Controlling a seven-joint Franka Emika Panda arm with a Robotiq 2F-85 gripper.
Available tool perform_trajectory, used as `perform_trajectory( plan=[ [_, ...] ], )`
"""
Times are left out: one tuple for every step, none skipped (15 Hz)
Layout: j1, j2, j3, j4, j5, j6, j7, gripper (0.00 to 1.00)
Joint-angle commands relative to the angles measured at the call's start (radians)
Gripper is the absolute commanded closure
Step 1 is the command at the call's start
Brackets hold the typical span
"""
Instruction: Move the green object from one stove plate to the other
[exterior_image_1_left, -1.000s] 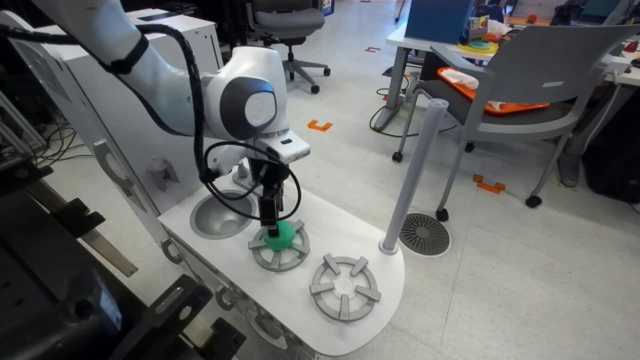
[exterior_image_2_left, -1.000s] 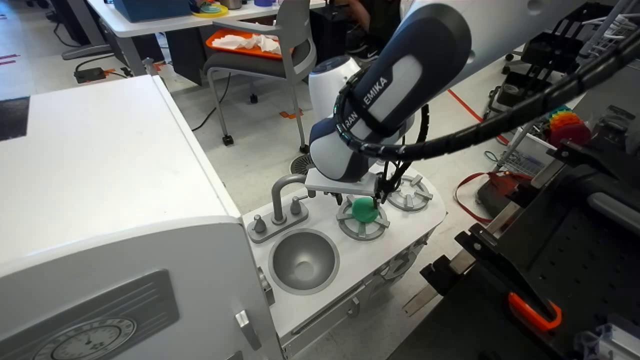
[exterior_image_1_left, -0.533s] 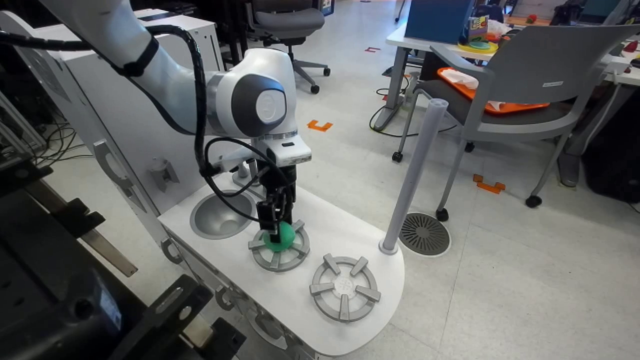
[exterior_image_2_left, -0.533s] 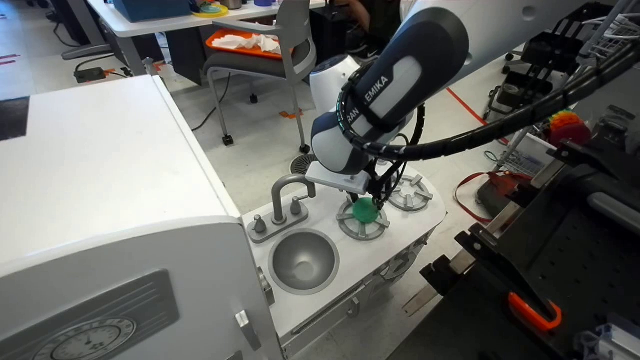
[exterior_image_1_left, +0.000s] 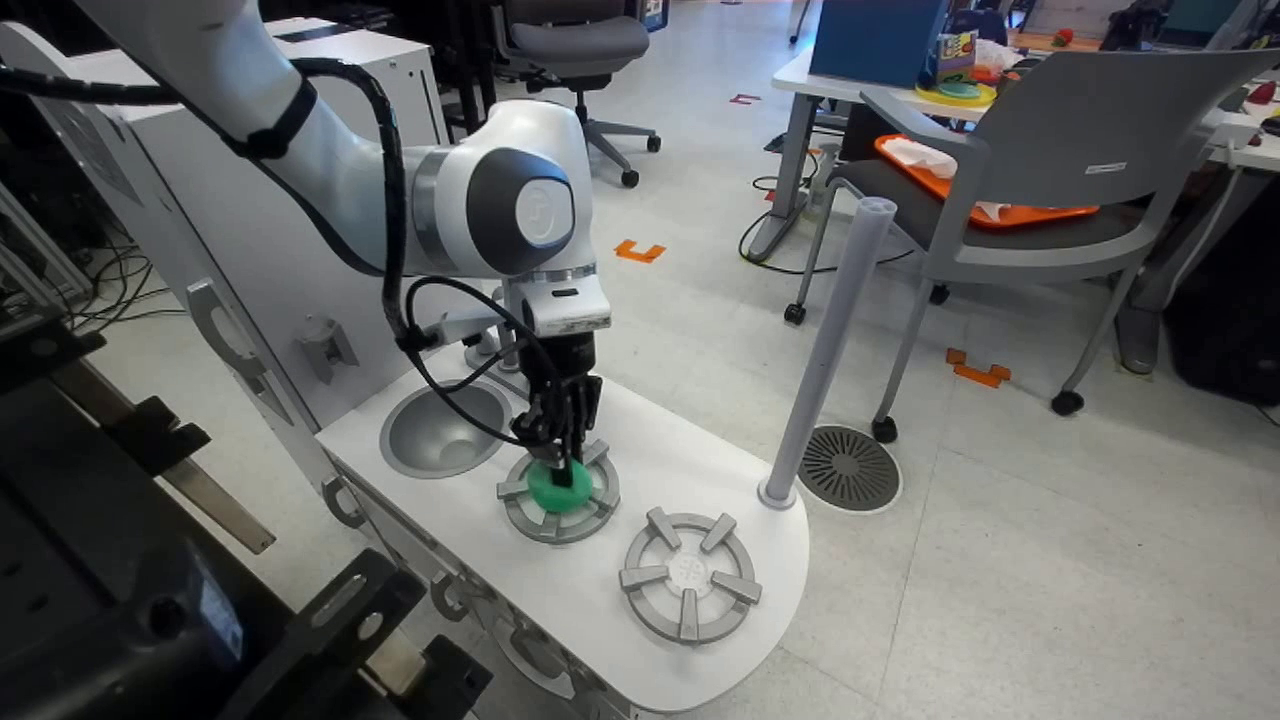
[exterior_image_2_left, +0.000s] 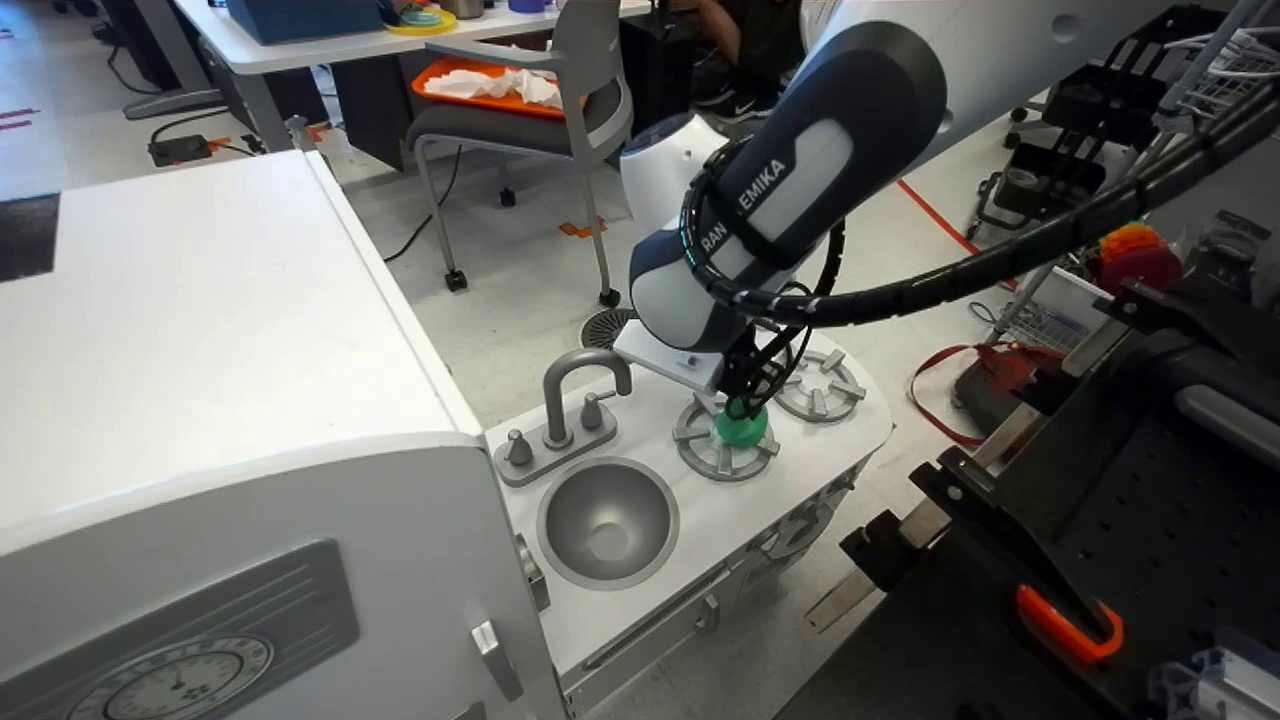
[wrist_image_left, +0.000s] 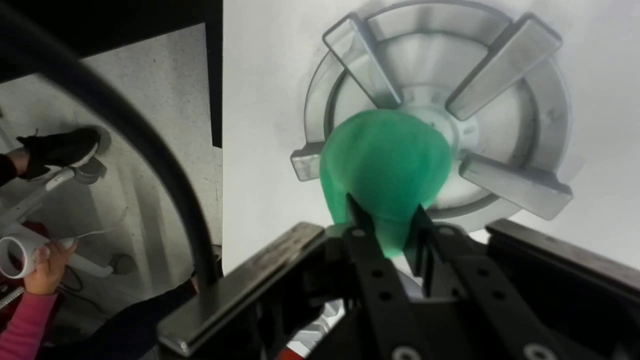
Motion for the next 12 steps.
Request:
perform_trajectory(
  plan=[
    [-0.031,-0.001,0.046,0.014,-0.100,-0.079,0.110,0.97],
    [-0.007,-0.004,0.026,0.018,-0.046,-0.117,0.096,0.96],
    [-0.009,-0.007,0.038,0.032,-0.042,-0.168,0.104,0.99],
    [-0.011,-0.010,0.042,0.051,-0.038,-0.226,0.101,1.00],
    [-0.016,-0.012,0.046,0.068,-0.040,-0.274,0.095,0.97],
    [-0.024,-0.012,0.048,0.083,-0.042,-0.305,0.089,0.97],
    [-0.037,-0.012,0.046,0.102,-0.042,-0.327,0.084,0.97],
    [-0.048,-0.013,0.043,0.112,-0.044,-0.330,0.085,0.97],
    [-0.062,-0.006,0.037,0.131,-0.045,-0.309,0.092,0.97],
    [-0.070,0.004,0.021,0.148,-0.055,-0.269,0.105,0.97],
    [-0.074,0.007,0.006,0.153,-0.071,-0.230,0.117,0.97],
    [-0.080,0.006,-0.013,0.152,-0.085,-0.197,0.136,0.97]
  ],
)
